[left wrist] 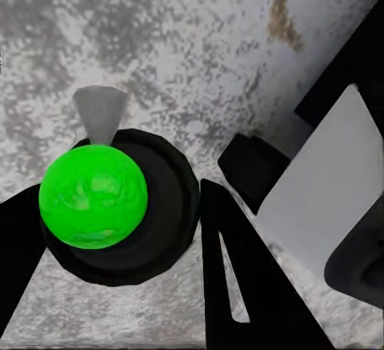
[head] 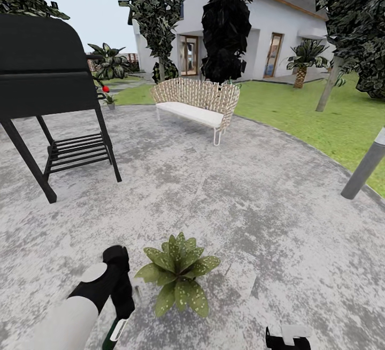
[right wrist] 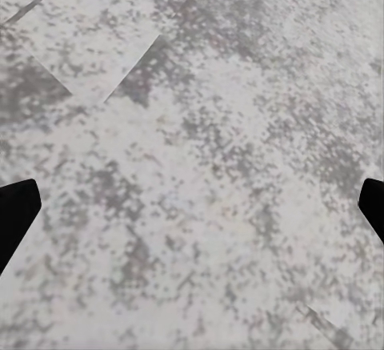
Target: Pick up the pesticide atomizer in the garden and spray insectifuge to fully cover both potted plants in the garden.
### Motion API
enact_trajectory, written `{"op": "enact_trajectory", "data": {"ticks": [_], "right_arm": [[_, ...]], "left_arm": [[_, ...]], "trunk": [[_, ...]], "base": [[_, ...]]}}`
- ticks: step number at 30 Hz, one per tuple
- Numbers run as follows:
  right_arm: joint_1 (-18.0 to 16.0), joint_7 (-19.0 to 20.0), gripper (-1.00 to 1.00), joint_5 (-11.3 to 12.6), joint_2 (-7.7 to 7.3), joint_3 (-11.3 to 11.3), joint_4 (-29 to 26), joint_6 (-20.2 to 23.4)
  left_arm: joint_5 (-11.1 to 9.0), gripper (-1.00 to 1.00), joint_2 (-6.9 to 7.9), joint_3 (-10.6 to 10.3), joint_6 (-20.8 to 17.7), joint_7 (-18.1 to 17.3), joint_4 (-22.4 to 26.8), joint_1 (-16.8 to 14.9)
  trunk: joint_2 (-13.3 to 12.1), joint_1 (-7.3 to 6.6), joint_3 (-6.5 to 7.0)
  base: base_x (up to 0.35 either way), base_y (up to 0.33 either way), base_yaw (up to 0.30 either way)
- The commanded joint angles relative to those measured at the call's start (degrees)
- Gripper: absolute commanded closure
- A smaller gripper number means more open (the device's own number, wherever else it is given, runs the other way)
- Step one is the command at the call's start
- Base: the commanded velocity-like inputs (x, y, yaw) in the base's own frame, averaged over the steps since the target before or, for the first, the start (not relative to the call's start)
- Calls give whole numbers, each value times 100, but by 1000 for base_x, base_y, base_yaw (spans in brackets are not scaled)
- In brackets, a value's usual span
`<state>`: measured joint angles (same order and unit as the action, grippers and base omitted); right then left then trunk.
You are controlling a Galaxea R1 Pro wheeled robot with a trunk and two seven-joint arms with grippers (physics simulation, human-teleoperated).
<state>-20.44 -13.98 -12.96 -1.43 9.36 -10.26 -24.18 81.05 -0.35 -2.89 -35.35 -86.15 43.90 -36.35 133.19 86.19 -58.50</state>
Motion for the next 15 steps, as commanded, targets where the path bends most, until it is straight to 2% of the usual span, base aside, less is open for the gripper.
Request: {"op": "enact_trajectory", "data": {"ticks": [1, 2, 5, 7, 11, 15], "right_arm": [[-4, -17, -100, -59, 6, 37, 7, -17], [-5, -17, -100, -58, 9, 33, 7, -17], [-4, -17, -100, -57, 9, 38, 6, -17], [-6, -17, -100, -57, 10, 40, 7, -17], [-4, -17, -100, -57, 10, 40, 7, -17], [-4, -17, -100, -57, 11, 36, 7, -17]], "left_arm": [[75, 100, -9, -130, -64, -41, -1, 1], [105, 100, -11, -248, -67, -33, -23, 4], [126, 100, -4, -321, -68, 29, -44, 5], [135, 100, -7, -341, -103, 56, -49, 5], [108, 100, -17, -331, -454, 192, -56, 5], [135, 100, -34, -340, -516, 215, -65, 6]], "trunk": [[2, -1, -5], [2, -1, -5], [2, -1, -5], [2, -1, -5], [2, -1, -5], [2, -1, -5]], "base": [[0, 0, 0], [0, 0, 0], [0, 0, -43], [0, 0, -232], [0, 0, -292], [0, 0, -242]]}}
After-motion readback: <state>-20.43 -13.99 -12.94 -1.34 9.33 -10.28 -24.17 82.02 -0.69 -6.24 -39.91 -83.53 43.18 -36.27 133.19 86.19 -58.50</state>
